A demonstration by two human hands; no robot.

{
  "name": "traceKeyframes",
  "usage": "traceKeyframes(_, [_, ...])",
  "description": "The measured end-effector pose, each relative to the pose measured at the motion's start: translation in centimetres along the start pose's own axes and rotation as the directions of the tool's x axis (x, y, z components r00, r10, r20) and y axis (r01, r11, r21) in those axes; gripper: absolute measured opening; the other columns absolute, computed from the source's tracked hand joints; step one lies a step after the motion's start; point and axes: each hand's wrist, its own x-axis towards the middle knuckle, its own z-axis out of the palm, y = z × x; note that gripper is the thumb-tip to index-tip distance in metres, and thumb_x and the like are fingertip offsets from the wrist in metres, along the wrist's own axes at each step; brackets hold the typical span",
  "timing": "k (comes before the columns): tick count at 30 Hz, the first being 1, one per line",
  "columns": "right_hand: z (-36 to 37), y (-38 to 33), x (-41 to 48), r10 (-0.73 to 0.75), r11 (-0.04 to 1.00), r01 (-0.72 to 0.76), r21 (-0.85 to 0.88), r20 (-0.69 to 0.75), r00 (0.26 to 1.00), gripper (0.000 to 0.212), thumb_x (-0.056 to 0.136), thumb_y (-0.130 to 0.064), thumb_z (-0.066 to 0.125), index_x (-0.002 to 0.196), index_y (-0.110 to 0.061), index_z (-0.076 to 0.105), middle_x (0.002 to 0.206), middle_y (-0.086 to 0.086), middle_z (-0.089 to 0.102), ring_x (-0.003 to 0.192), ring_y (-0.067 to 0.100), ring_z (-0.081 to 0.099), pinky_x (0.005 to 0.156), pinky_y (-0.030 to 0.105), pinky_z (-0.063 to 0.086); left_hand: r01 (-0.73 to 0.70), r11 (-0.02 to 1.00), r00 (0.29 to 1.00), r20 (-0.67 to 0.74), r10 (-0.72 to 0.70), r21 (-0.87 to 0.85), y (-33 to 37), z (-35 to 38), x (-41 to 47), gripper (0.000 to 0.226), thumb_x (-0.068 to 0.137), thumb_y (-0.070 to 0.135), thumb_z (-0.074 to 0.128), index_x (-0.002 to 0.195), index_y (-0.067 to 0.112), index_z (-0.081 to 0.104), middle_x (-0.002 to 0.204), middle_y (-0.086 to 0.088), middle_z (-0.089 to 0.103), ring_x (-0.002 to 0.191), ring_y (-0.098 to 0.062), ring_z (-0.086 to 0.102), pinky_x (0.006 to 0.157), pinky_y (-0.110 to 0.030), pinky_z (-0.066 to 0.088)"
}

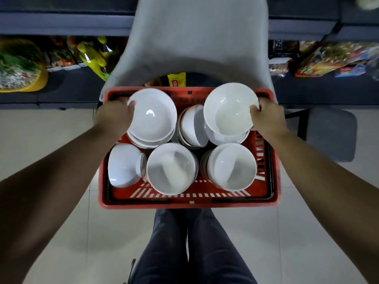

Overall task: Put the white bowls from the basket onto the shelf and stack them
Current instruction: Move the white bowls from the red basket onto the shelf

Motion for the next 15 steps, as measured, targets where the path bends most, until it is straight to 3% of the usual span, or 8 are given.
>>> traceKeyframes(3, [-2.0, -1.6, -0.4, 0.081, 0.966, -0.094, 0.242, 0.062, 0.995, 0.028, 0.093, -0.009, 0.041, 0.116, 0.0, 0.055, 0.106, 0.012, 0.056, 0.092, 0.018, 0.051, 0.059, 0.01, 0.043, 0.08, 0.989, 0.996, -0.039, -0.085, -0.122, 0.0, -2.2, -1.0, 0.044, 0.1, 0.023, 0.03, 0.111, -0.014, 0.05, 0.106, -0.039, 0.057, 0.1, -0.051, 0.054, 0.083, -0.048, 0.042])
traceKeyframes(6, [-4.3, -4.3, -1.5, 0.144, 0.815, -0.215, 0.538, 0.172, 0.975, 0.036, 0.089, -0.004, 0.041, 0.123, -0.002, 0.051, 0.118, 0.013, 0.052, 0.106, 0.03, 0.054, 0.074, 0.042, 0.057, 0.217, 0.913, 0.968, -0.045, -0.247, -0.345, 0.2, -5.5, -2.5, 0.044, 0.1, 0.024, 0.031, 0.114, -0.014, 0.05, 0.114, -0.037, 0.055, 0.108, -0.048, 0.051, 0.087, -0.043, 0.039])
traceKeyframes(8, [-6.1, -6.6, -2.4, 0.13, 0.677, -0.282, 0.68, 0.267, 0.955, 0.032, 0.089, 0.0, 0.039, 0.119, -0.003, 0.052, 0.115, 0.014, 0.053, 0.098, 0.033, 0.057, 0.064, 0.04, 0.059, 0.311, 0.808, 0.93, -0.015, -0.367, -0.5, -0.3, -7.3, -3.6, 0.045, 0.1, 0.027, 0.032, 0.12, -0.011, 0.047, 0.121, -0.032, 0.053, 0.114, -0.043, 0.048, 0.089, -0.04, 0.039])
traceKeyframes(11, [-8.7, -10.9, -4.2, -0.002, 0.534, -0.277, 0.799, 0.329, 0.944, 0.02, 0.09, 0.004, 0.038, 0.087, -0.007, 0.054, 0.087, 0.008, 0.057, 0.073, 0.023, 0.058, 0.05, 0.028, 0.056, 0.279, 0.624, 0.908, -0.011, -0.418, -0.73, -1.8, -10.6, -6.0, 0.05, 0.094, 0.037, 0.04, 0.123, -0.002, 0.048, 0.122, -0.027, 0.053, 0.112, -0.044, 0.052, 0.091, -0.05, 0.047])
traceKeyframes(13, [-10.1, -13.6, -5.0, -0.038, 0.531, -0.238, 0.814, 0.303, 0.952, 0.025, 0.09, 0.002, 0.04, 0.075, -0.014, 0.052, 0.081, 0.008, 0.057, 0.074, 0.023, 0.058, 0.06, 0.035, 0.057, 0.276, 0.488, 0.867, -0.005, -0.499, -0.828, -2.7, -13.5, -7.7, 0.05, 0.092, 0.039, 0.042, 0.125, 0.003, 0.049, 0.124, -0.023, 0.052, 0.111, -0.043, 0.052, 0.085, -0.059, 0.048])
traceKeyframes(15, [-11.5, -17.1, -6.1, -0.087, 0.591, -0.142, 0.794, 0.238, 0.967, 0.024, 0.087, 0.0, 0.044, 0.072, -0.015, 0.054, 0.082, 0.008, 0.058, 0.085, 0.031, 0.06, 0.076, 0.045, 0.057, 0.23, 0.321, 0.815, 0.002, -0.579, -0.919, -4.1, -17.0, -9.4, 0.04, 0.096, 0.027, 0.042, 0.127, 0.003, 0.048, 0.124, -0.019, 0.049, 0.106, -0.039, 0.052, 0.077, -0.057, 0.051])
